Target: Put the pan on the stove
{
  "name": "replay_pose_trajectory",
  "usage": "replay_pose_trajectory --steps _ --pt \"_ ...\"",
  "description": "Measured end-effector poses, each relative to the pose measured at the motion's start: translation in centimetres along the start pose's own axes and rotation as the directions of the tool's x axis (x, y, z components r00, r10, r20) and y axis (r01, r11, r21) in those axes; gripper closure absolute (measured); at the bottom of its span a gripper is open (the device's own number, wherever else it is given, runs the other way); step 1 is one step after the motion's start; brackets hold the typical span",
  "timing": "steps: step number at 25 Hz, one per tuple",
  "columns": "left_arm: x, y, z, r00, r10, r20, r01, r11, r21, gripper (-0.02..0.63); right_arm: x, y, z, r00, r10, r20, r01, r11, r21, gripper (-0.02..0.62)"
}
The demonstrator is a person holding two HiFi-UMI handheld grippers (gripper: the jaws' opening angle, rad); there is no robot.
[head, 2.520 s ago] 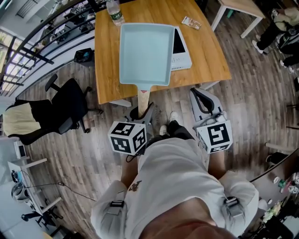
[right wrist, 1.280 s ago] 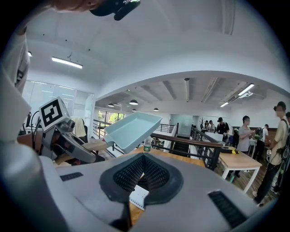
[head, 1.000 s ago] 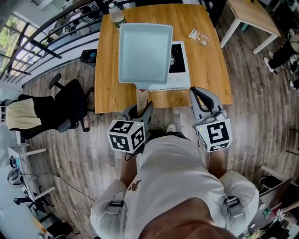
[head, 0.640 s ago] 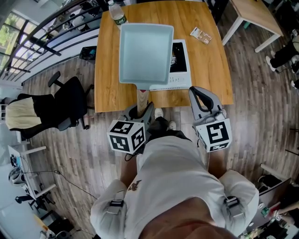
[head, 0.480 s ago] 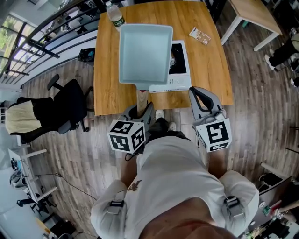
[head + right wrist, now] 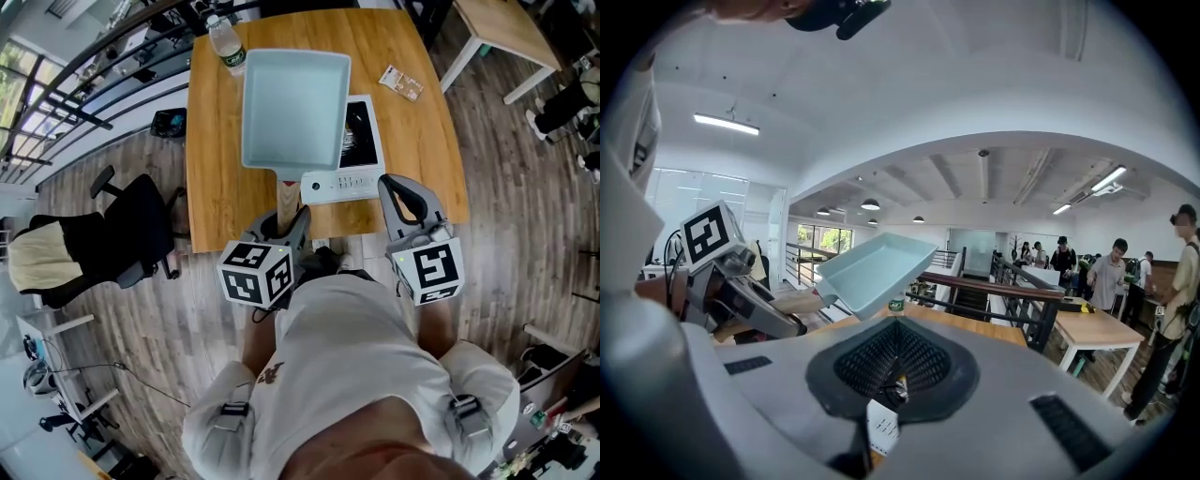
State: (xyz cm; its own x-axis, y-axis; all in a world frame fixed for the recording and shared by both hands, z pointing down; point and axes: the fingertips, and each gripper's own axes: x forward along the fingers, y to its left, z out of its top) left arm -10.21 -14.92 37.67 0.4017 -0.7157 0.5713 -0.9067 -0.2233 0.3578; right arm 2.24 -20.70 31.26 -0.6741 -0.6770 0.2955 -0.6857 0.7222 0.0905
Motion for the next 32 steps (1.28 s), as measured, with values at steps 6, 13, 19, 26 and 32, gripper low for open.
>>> replay_pose_trajectory --steps 6,13,19,26,32 --pt "1.7 2.1 1.3 1.000 -0.025 -0.019 0.025 1.000 -0.003 0.517 2.6 -0.6 0.3 1.000 -0.020 -0.020 0.020 1.000 -0.001 0.574" --pt "3.7 3.9 1.9 0.997 -0.059 -0.052 0.059 0.998 0.001 0.517 4.5 -1.2 -0.1 0.997 -0.058 -0.058 0.059 0.998 0.014 0.574" --pt "5.3 5.2 2.5 0.993 -0.084 -0.083 0.086 0.996 0.011 0.517 6.1 -1.5 -0.9 0.992 -0.088 -0.094 0.090 0.996 0.027 0.574" --pt "6.6 6.4 2.7 0.986 -0.112 -0.119 0.116 0.993 0.024 0.517 7.0 -1.6 -1.9 0.982 -0.114 -0.149 0.121 0.992 0.038 0.575" --pt "7.4 6.7 2.3 0.980 -0.131 -0.148 0.136 0.991 0.023 0.517 7.3 -2.5 -2.7 0.976 -0.150 -0.157 0.160 0.986 0.054 0.575"
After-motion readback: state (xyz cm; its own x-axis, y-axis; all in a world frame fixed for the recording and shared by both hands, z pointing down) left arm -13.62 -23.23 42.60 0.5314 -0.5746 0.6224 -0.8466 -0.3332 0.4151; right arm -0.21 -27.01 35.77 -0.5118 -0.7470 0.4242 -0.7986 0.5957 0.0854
